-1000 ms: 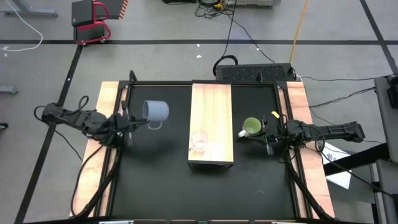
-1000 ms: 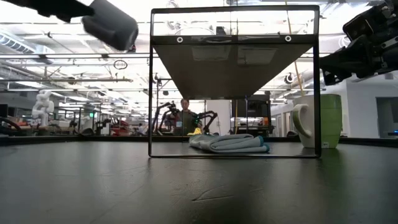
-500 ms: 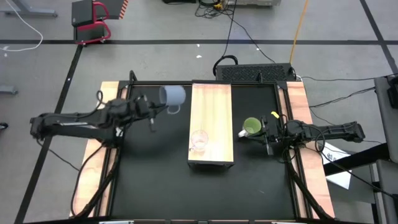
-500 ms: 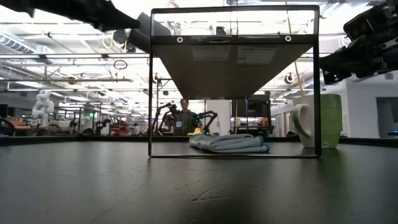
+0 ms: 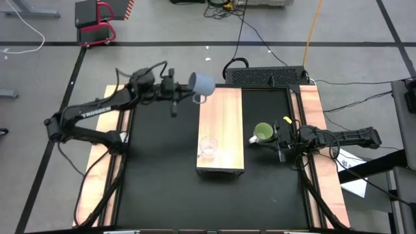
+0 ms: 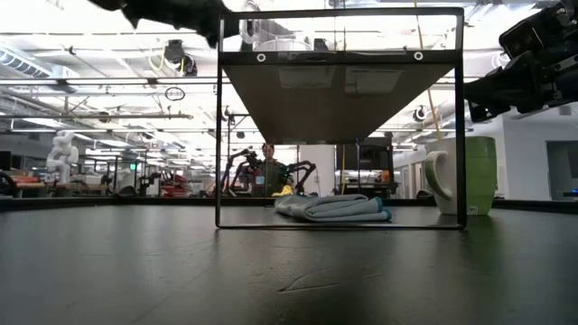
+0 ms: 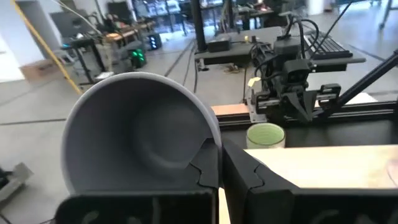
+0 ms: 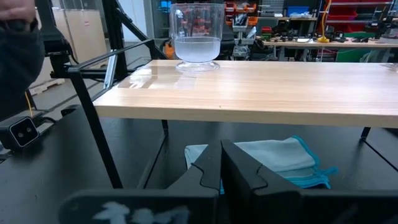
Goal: Stack small to large cups/mugs on shelf
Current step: Put the gray mug on the shelf
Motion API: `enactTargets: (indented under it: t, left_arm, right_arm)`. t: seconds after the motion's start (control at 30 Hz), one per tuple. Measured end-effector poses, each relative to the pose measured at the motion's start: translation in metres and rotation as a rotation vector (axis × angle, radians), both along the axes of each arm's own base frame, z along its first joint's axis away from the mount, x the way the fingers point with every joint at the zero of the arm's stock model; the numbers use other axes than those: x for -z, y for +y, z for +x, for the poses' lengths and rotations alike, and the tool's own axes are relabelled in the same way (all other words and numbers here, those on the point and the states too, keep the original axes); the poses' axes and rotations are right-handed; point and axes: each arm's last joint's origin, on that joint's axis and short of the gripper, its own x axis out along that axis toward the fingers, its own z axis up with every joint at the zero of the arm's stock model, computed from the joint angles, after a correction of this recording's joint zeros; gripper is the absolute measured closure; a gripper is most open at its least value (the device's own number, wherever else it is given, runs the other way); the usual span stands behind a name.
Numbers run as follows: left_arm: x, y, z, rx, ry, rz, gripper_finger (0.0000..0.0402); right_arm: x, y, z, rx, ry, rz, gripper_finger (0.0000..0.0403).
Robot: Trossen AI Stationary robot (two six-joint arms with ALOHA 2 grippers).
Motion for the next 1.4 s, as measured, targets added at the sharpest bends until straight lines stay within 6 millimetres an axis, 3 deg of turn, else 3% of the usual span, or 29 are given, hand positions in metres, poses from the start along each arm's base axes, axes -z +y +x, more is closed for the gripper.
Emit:
enactTargets:
  t: [0.3, 0.6, 1.0, 1.4]
  left_arm:
    - [-0.035, 0.013, 0.039, 0.078, 0.208, -0.039, 0.0399]
    - [-0.052, 0.000, 0.070, 0.102, 0.421, -0.044, 0.0399]
    - [-0.041, -0.031, 0.116, 0.067, 0.739, 0.034, 0.0399]
    - [-0.026, -0.036, 0.145, 0.097, 0.889, 0.016, 0.0399]
  right_arm:
    - [0.000, 0.000, 0.000, 0.001, 0.002, 0.000, 0.0403]
    - [0.001, 0.000, 0.000, 0.005, 0.014, 0.023, 0.0403]
    - [0.001, 0.000, 0.000, 0.003, 0.011, 0.002, 0.0403]
    - [0.001, 0.000, 0.000, 0.002, 0.012, 0.000, 0.0403]
